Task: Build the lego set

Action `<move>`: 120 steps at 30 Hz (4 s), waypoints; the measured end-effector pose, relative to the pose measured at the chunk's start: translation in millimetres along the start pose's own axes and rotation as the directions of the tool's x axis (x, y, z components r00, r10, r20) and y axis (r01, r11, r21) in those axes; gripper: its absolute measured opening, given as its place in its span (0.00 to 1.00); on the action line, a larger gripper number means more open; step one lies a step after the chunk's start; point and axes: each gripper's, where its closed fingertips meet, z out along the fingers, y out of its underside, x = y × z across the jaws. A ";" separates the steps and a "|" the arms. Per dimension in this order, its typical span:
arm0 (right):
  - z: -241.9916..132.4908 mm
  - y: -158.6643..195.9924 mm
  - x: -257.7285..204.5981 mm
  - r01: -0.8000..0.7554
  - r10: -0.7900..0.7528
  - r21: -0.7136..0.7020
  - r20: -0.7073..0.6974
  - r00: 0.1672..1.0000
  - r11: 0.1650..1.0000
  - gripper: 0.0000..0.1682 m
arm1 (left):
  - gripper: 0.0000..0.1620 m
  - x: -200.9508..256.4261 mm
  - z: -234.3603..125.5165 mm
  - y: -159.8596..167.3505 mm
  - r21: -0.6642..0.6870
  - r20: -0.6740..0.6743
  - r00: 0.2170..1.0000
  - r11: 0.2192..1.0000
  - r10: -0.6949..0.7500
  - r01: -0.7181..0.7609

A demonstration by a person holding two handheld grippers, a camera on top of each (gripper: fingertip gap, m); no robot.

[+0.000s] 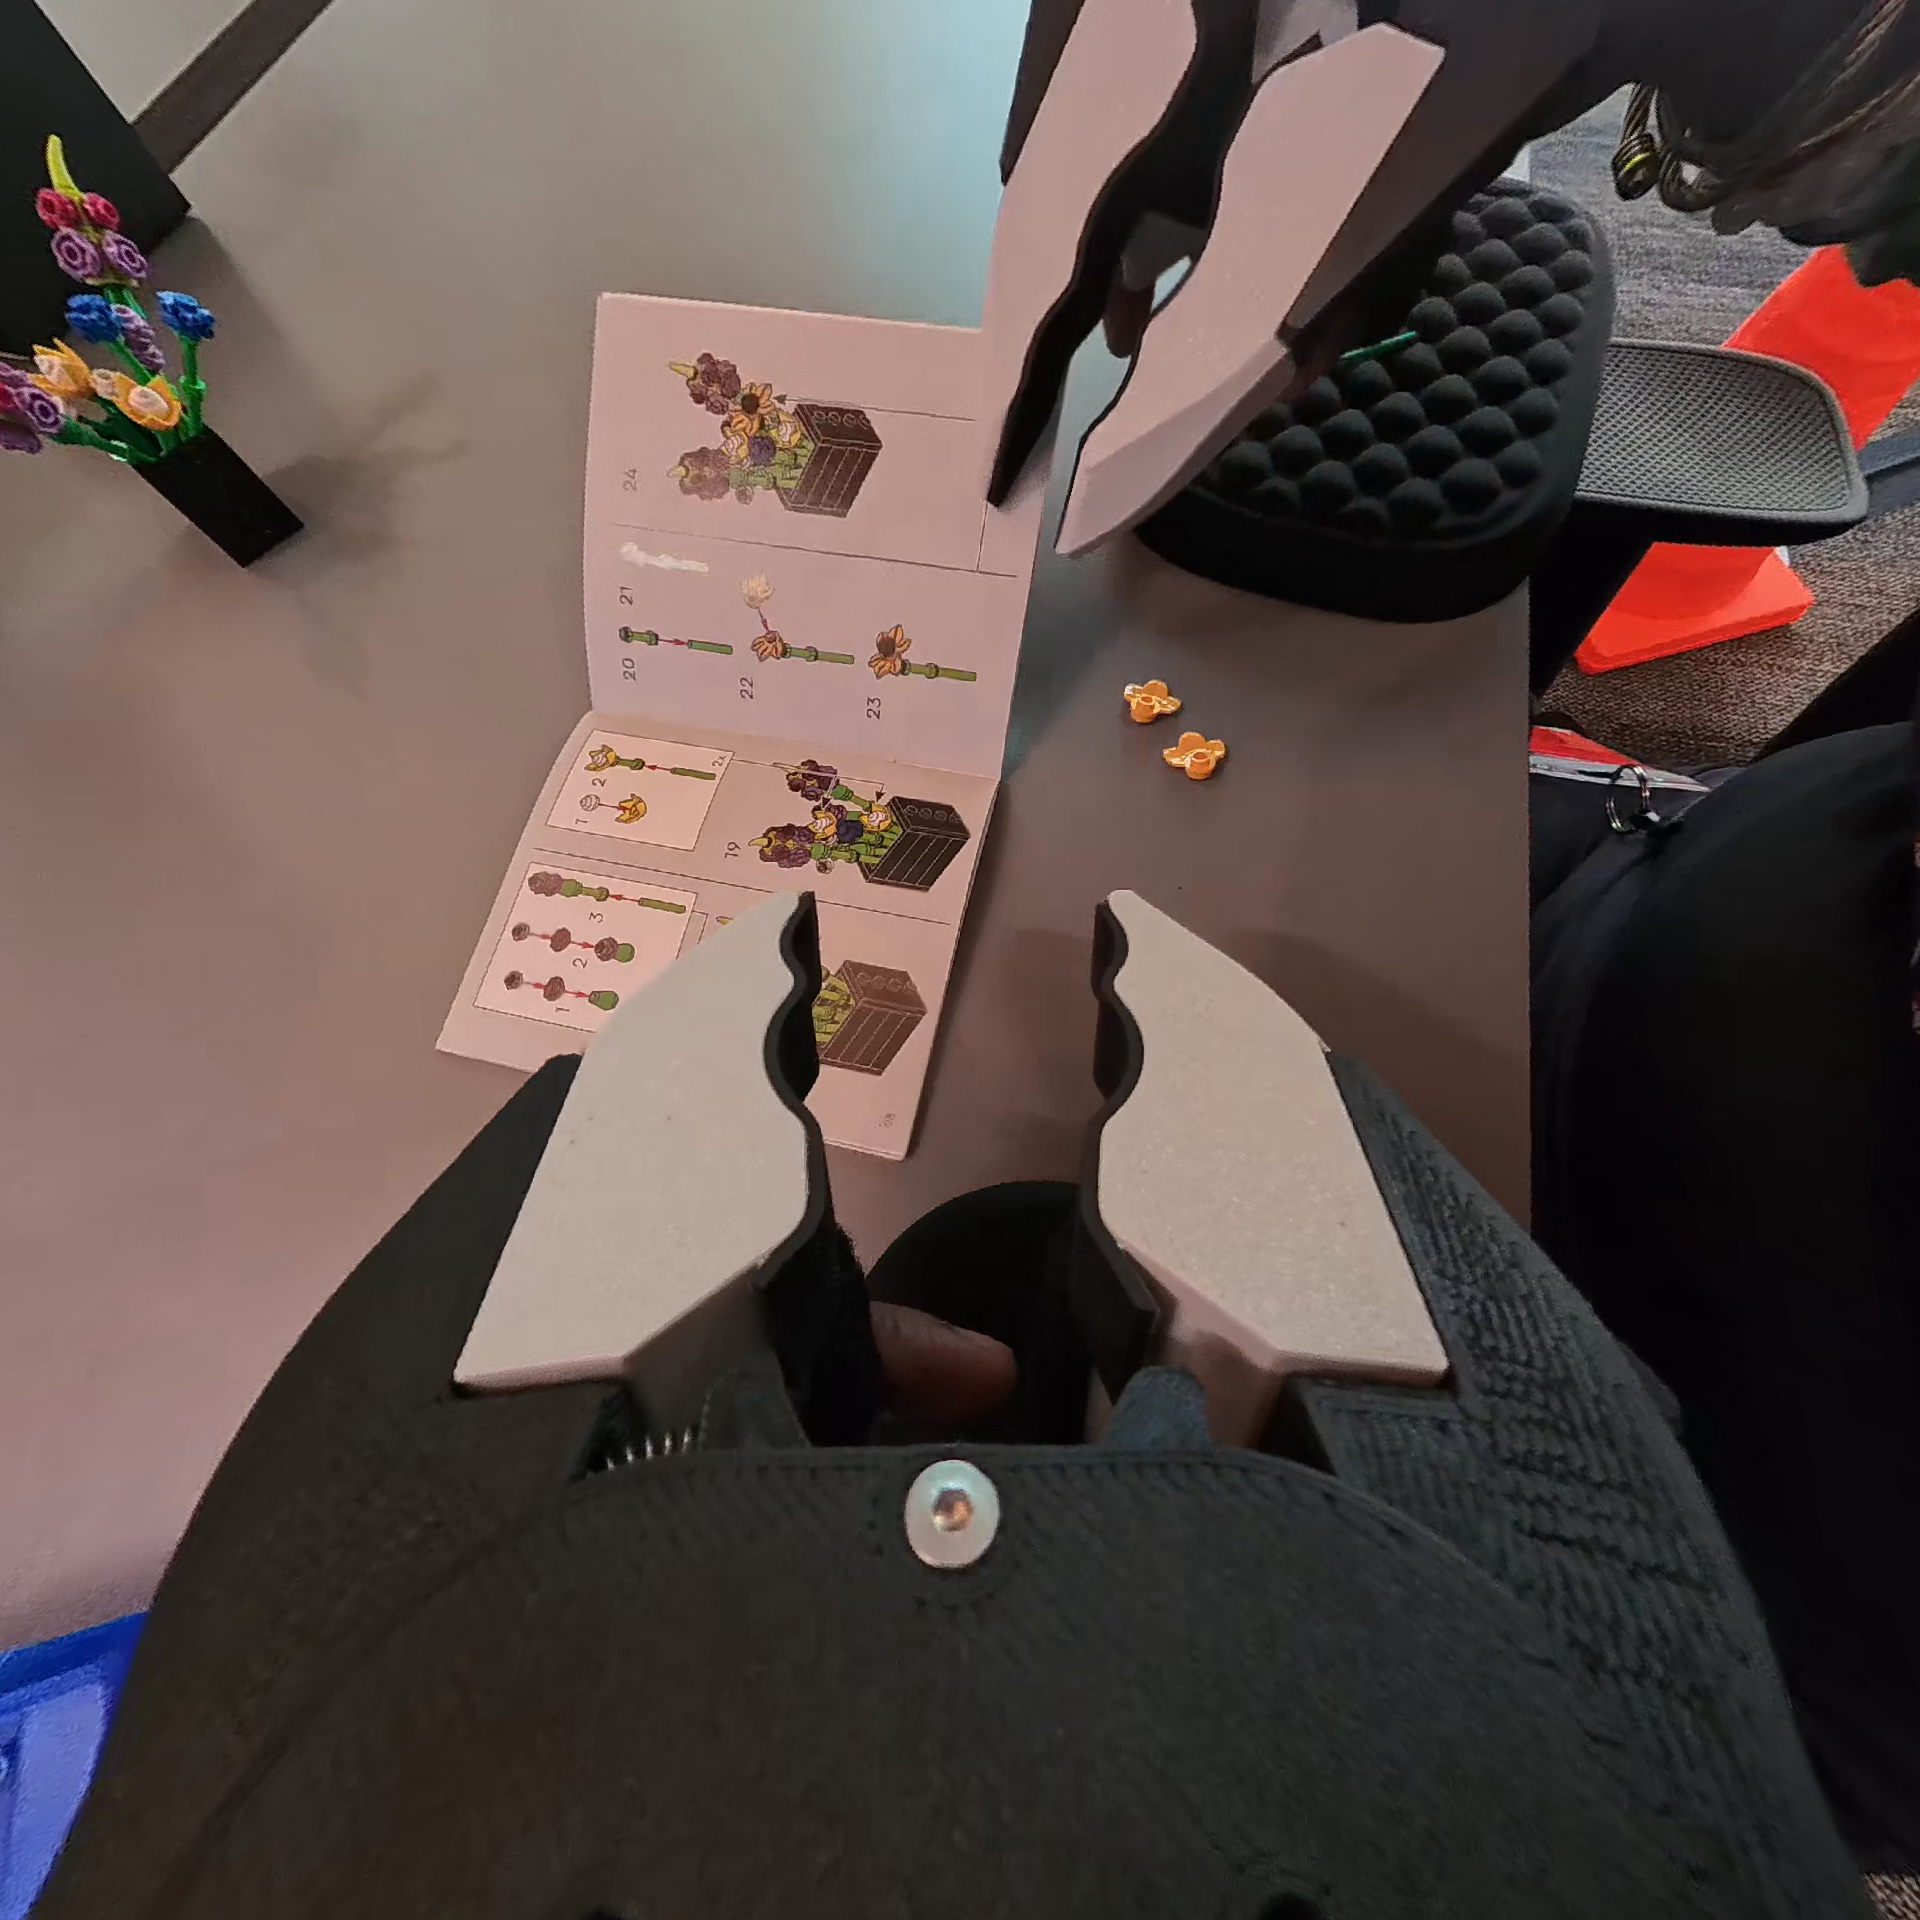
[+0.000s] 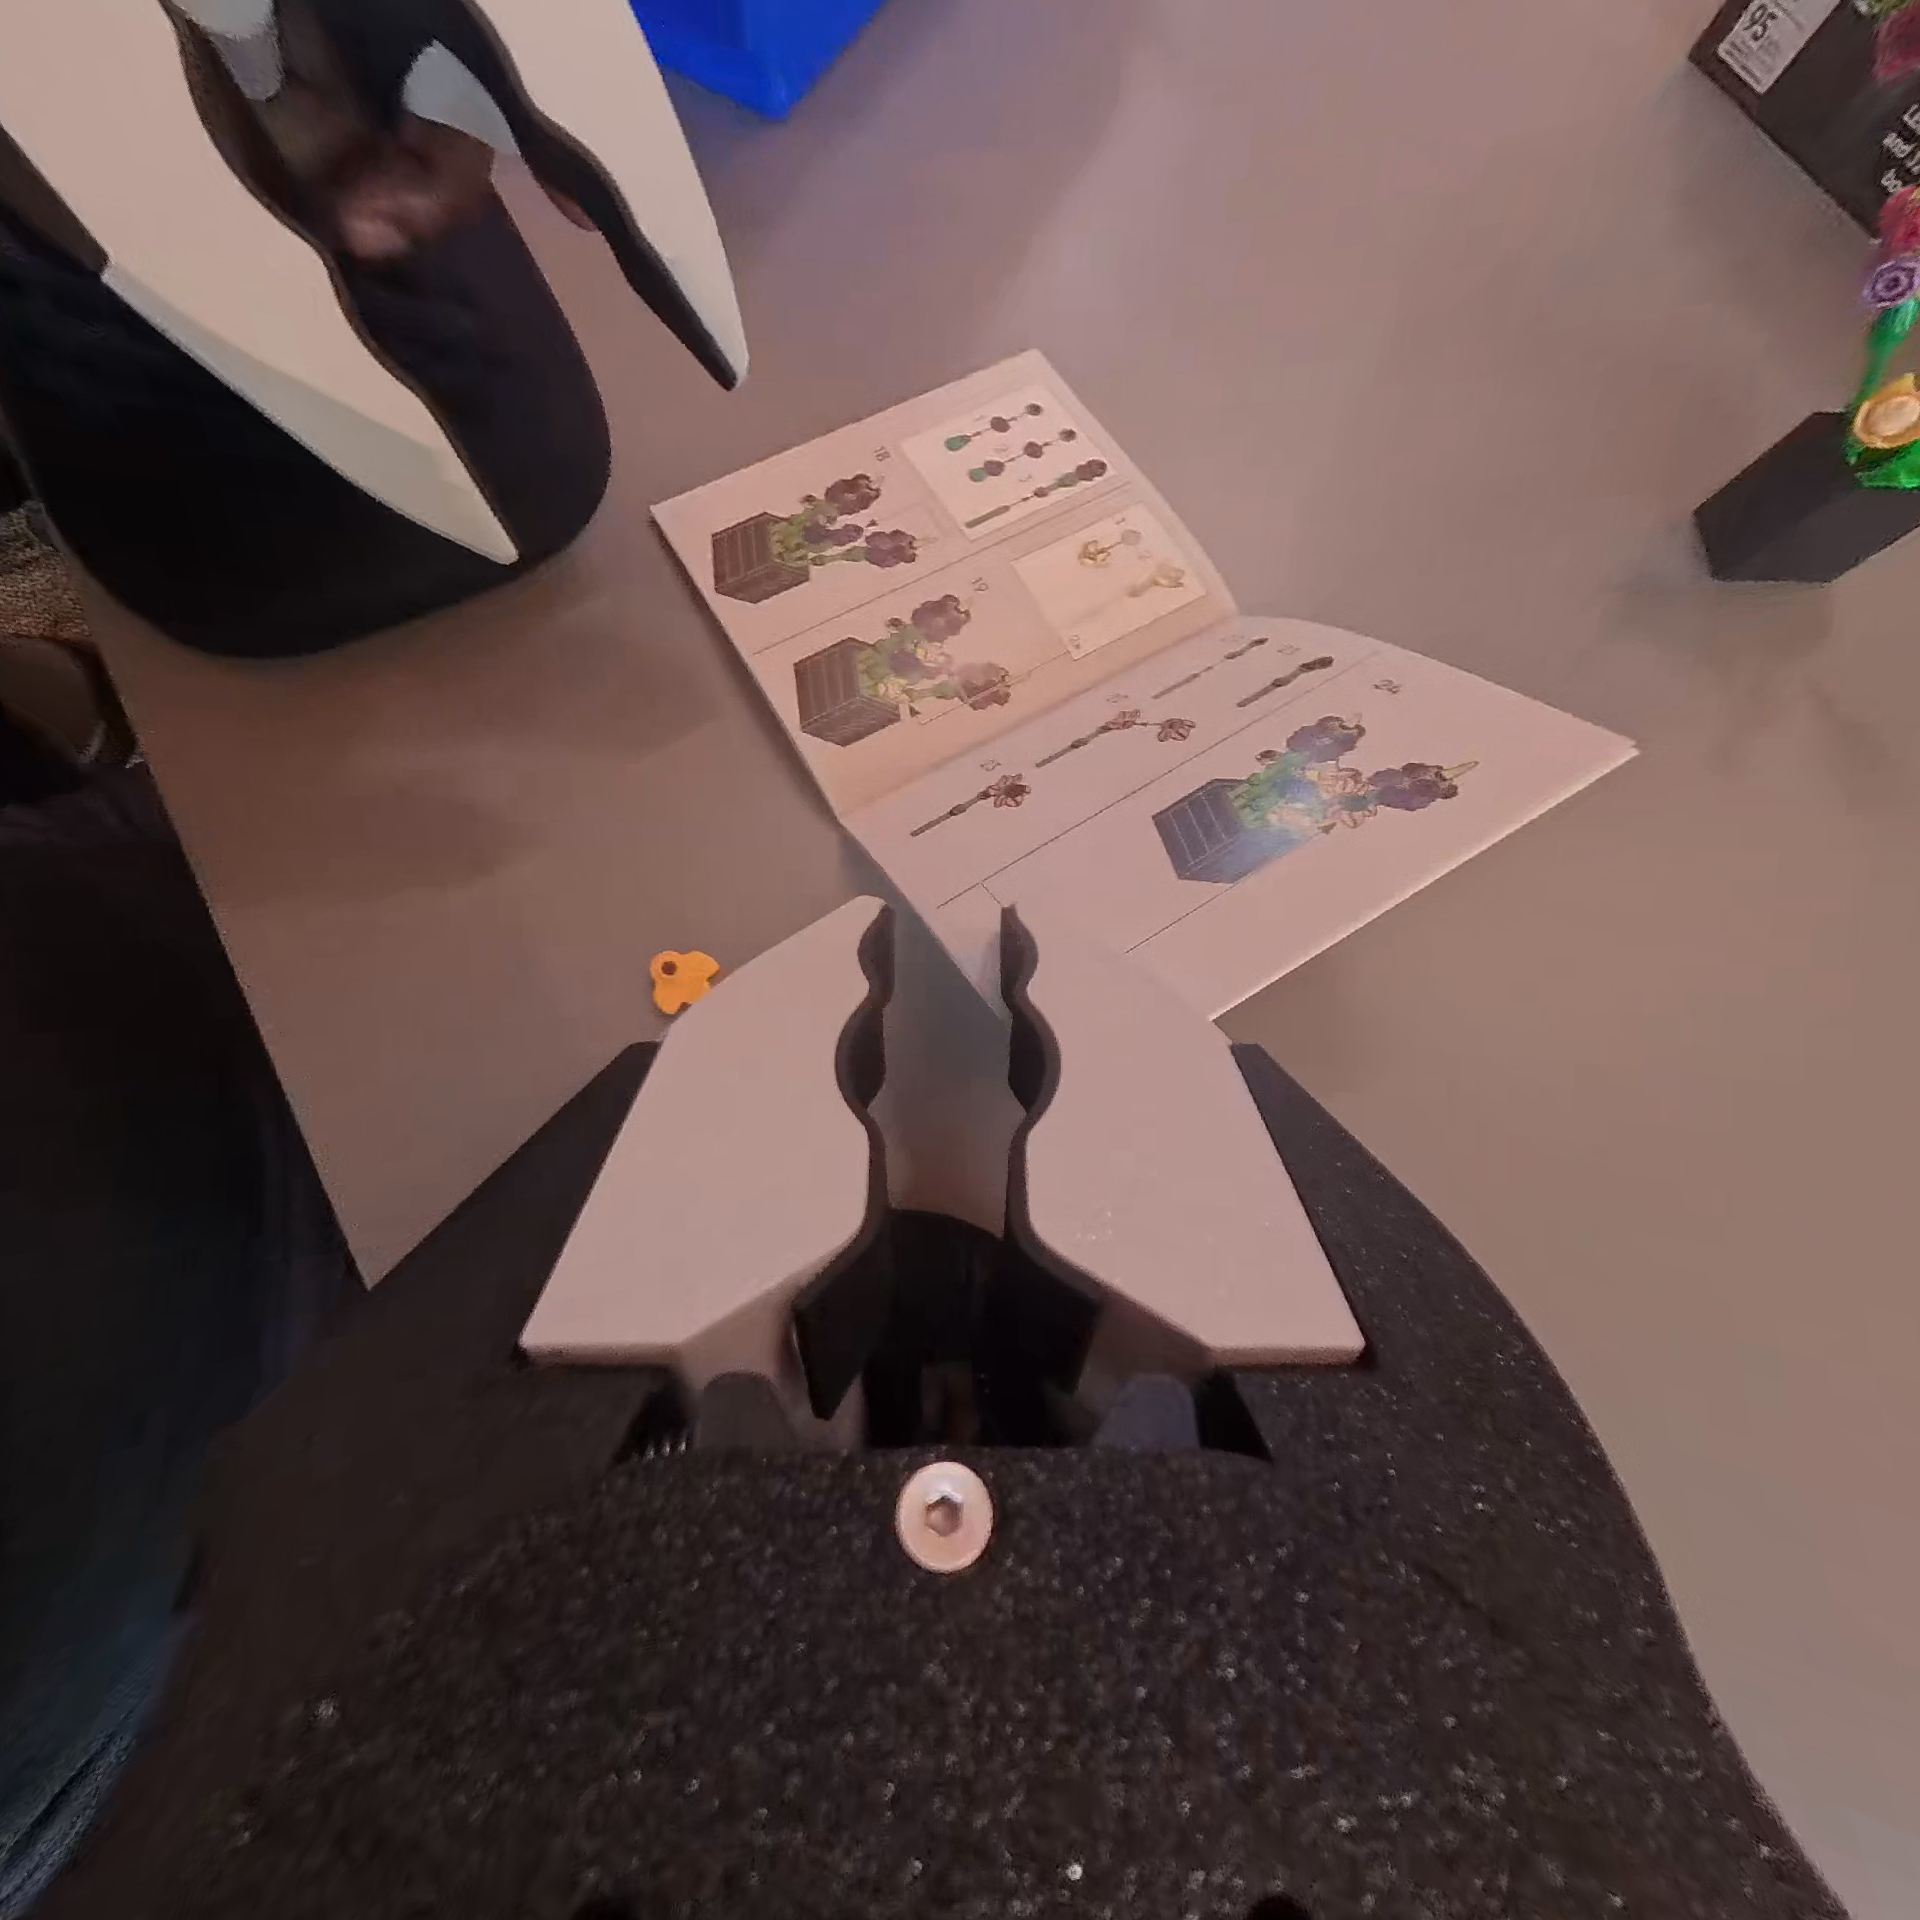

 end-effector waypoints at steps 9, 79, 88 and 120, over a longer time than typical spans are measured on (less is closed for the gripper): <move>0.1 2.9 11.5 0.027 -0.027 -0.012 -0.024 0.999 1.000 0.12 | 0.31 2.7 7.1 -2.0 0.007 -0.002 1.000 1.000 -0.001 0.001; -68.3 16.0 7.2 0.508 -0.514 -0.088 -0.088 0.853 0.857 0.03 | 0.05 25.1 7.0 -68.9 0.407 -0.042 0.996 0.909 -0.084 0.094; -50.5 -55.1 -14.2 0.848 -0.836 -0.206 -0.389 0.387 0.489 0.02 | 0.11 27.5 18.2 -94.5 0.411 -0.268 0.916 0.825 -0.297 0.388; -59.1 -125.5 -46.9 -0.602 0.109 0.617 0.646 0.755 0.508 0.07 | 0.02 20.2 -45.3 -116.3 0.678 -0.597 0.784 0.414 -0.170 0.607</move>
